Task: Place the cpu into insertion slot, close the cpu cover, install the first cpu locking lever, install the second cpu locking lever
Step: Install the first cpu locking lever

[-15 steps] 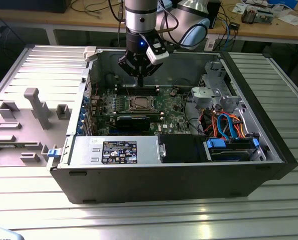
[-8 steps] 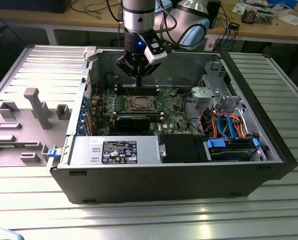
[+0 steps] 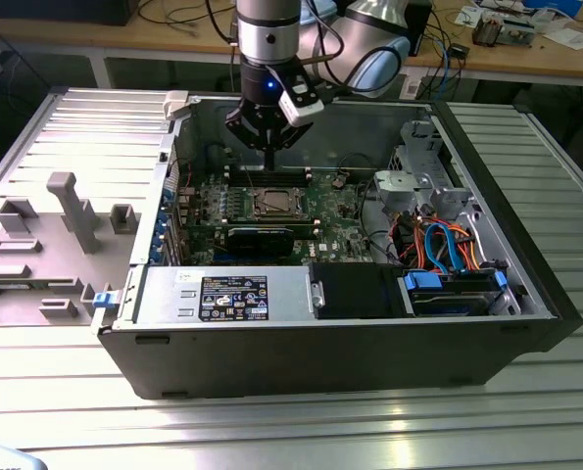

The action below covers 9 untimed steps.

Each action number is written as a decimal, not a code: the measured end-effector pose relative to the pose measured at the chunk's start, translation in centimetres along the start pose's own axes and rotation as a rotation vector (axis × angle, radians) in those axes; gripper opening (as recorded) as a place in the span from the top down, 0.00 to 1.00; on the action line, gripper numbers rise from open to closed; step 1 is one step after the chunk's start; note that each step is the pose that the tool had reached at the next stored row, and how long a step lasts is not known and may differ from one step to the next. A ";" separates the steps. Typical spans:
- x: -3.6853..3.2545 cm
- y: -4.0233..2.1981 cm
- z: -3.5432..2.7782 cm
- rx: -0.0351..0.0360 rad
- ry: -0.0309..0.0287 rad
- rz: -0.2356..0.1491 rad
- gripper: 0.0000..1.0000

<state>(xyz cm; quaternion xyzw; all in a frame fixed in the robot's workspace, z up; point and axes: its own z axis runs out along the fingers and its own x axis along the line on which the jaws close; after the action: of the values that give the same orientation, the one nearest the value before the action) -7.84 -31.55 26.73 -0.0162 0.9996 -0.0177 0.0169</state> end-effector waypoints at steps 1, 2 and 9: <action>0.04 0.00 0.00 0.0000 -0.0001 0.000 0.89; 0.07 0.00 0.00 0.0000 0.0000 0.000 0.89; 0.26 0.01 -0.01 0.0000 0.0000 0.000 0.89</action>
<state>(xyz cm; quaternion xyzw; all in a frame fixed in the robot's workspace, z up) -8.10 -31.55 26.73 -0.0162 0.9996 -0.0177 0.0169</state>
